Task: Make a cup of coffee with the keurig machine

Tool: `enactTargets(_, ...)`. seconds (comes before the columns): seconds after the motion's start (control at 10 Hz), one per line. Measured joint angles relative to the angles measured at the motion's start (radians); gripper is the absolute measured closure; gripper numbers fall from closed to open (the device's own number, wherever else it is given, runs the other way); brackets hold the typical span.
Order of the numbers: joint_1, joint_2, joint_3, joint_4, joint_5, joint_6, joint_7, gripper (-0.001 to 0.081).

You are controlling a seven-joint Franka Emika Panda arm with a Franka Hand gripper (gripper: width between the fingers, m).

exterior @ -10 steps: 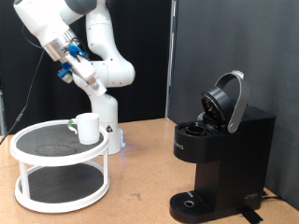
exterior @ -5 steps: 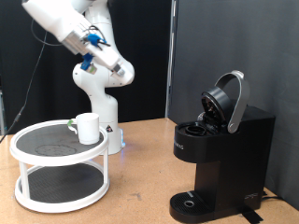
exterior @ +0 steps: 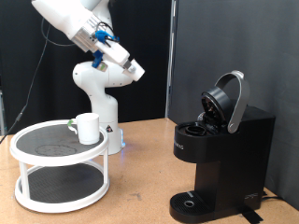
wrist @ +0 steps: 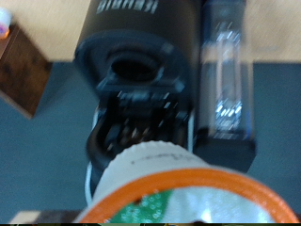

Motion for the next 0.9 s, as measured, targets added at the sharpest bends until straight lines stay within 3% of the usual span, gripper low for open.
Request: enactTargets(0.9,0.088,0.096,0.187,0.079,0.080,0.162,0.088,0.0448)
